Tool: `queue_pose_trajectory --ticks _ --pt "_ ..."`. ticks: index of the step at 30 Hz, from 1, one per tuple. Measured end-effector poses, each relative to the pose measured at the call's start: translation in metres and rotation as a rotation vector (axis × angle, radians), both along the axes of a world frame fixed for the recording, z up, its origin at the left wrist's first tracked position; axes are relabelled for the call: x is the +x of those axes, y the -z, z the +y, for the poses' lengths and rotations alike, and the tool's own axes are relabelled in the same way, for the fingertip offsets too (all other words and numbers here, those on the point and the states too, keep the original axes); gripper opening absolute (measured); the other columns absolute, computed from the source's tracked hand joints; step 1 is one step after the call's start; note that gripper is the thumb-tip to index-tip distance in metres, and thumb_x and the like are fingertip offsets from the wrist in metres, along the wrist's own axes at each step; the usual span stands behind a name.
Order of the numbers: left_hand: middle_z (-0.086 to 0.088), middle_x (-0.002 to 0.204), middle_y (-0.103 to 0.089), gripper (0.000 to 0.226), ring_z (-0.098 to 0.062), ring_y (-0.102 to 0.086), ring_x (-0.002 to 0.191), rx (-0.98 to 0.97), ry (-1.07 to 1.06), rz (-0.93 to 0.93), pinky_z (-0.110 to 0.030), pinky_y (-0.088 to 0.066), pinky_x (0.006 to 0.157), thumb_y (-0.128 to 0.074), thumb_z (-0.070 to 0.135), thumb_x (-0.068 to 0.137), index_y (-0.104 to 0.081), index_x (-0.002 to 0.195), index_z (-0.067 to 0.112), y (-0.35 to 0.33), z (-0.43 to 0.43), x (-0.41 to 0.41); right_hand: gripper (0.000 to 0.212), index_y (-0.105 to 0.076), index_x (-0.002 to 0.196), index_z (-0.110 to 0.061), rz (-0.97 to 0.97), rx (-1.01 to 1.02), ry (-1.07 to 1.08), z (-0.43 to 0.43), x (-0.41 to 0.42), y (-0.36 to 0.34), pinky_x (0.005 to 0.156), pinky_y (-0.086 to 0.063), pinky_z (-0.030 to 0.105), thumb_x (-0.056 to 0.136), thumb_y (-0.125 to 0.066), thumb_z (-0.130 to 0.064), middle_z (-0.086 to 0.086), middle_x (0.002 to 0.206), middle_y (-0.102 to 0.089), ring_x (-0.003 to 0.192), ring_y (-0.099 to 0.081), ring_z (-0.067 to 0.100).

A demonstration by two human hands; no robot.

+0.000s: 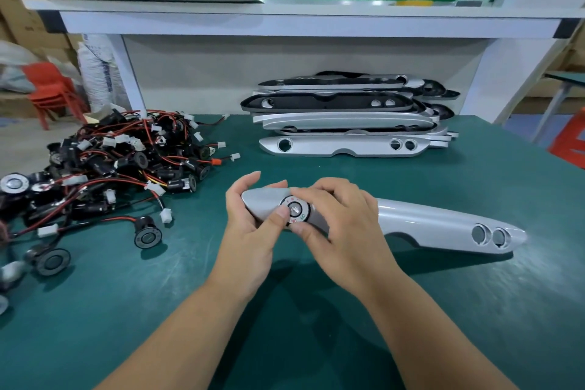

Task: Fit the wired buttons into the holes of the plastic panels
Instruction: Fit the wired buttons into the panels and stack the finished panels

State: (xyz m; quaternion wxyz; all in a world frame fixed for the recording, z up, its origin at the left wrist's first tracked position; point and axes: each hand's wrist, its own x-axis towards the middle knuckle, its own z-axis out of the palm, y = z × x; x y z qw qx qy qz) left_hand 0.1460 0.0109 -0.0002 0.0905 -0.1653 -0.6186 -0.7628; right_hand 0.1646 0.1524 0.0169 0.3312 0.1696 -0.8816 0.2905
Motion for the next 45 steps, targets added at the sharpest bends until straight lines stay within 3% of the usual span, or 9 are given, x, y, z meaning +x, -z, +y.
queue_pose_trajectory --ticks 10,18,22,27,33,36,38,40,45 --pt "0.009 0.124 -0.064 0.044 -0.011 -0.060 0.113 0.071 0.075 -0.006 -0.029 -0.041 0.095 -0.062 0.029 0.076 -0.048 0.112 0.052 -0.002 -0.003 0.002 0.036 -0.064 0.108 -0.026 0.107 -0.020 0.075 -0.003 0.003 0.005 0.096 -0.023 0.026 0.074 -0.068 -0.039 -0.009 0.106 -0.055 0.105 -0.046 0.006" --pt "0.009 0.122 -0.064 0.055 -0.014 -0.065 0.105 0.080 0.054 0.051 -0.021 -0.052 0.081 -0.061 0.009 0.078 -0.040 0.118 0.041 -0.008 -0.001 0.006 0.038 -0.055 0.099 -0.019 0.207 -0.042 0.166 -0.014 0.005 0.004 0.096 -0.028 0.036 0.075 -0.061 -0.048 -0.001 0.106 -0.059 0.103 -0.047 0.012" --pt "0.012 0.118 -0.066 0.054 -0.013 -0.066 0.102 0.050 0.027 0.038 -0.021 -0.053 0.079 -0.062 0.013 0.077 -0.040 0.117 0.042 -0.010 -0.003 0.007 0.057 -0.059 0.100 -0.018 0.077 -0.002 0.173 -0.006 0.005 -0.002 0.089 -0.026 0.028 0.066 -0.065 -0.064 -0.005 0.108 -0.059 0.102 -0.050 0.013" --pt "0.010 0.117 -0.068 0.052 -0.010 -0.066 0.102 0.022 -0.008 0.027 -0.016 -0.050 0.082 -0.064 0.012 0.079 -0.040 0.118 0.038 -0.010 -0.006 0.003 0.083 -0.054 0.119 -0.036 -0.176 0.136 0.262 0.017 0.001 -0.012 0.091 -0.017 0.027 0.063 -0.028 -0.091 -0.020 0.114 -0.057 0.112 -0.045 0.009" --pt "0.004 0.111 -0.069 0.046 -0.007 -0.067 0.095 -0.028 -0.064 -0.035 -0.017 -0.051 0.080 -0.061 0.000 0.087 -0.043 0.111 0.035 -0.004 -0.003 0.001 0.085 -0.049 0.117 -0.039 -0.328 0.202 0.307 0.013 -0.004 -0.011 0.110 -0.010 0.047 0.054 -0.027 -0.091 -0.019 0.114 -0.050 0.116 -0.037 0.012" --pt "0.007 0.098 -0.065 0.047 -0.002 -0.062 0.085 -0.213 -0.175 -0.070 -0.022 -0.048 0.079 -0.069 0.017 0.084 -0.042 0.105 0.049 -0.004 -0.004 0.000 0.088 -0.049 0.114 -0.035 -0.348 0.221 0.346 0.011 -0.006 -0.009 0.110 -0.007 0.048 0.051 -0.025 -0.093 -0.015 0.110 -0.048 0.113 -0.036 0.015" --pt "0.010 0.090 -0.061 0.048 0.006 -0.056 0.072 -0.309 -0.237 -0.075 -0.014 -0.043 0.068 -0.070 0.024 0.082 -0.039 0.100 0.055 -0.004 -0.004 0.000 0.084 -0.049 0.111 -0.032 -0.303 0.235 0.391 0.008 -0.006 -0.007 0.109 -0.008 0.047 0.054 -0.030 -0.091 -0.012 0.105 -0.047 0.109 -0.036 0.016" --pt "0.010 0.086 -0.060 0.048 0.007 -0.053 0.066 -0.342 -0.271 -0.078 -0.007 -0.040 0.058 -0.070 0.023 0.083 -0.038 0.097 0.056 -0.003 -0.004 0.001 0.080 -0.050 0.108 -0.031 -0.286 0.231 0.406 0.006 -0.006 -0.005 0.108 -0.008 0.046 0.056 -0.035 -0.090 -0.012 0.101 -0.045 0.106 -0.036 0.017" --pt "0.008 0.083 -0.058 0.044 0.008 -0.052 0.064 -0.366 -0.321 -0.082 -0.006 -0.038 0.055 -0.070 0.025 0.083 -0.040 0.096 0.053 -0.003 -0.004 0.004 0.077 -0.049 0.103 -0.032 -0.284 0.226 0.412 0.004 -0.005 -0.004 0.107 -0.012 0.045 0.056 -0.032 -0.090 -0.014 0.096 -0.043 0.102 -0.036 0.015"
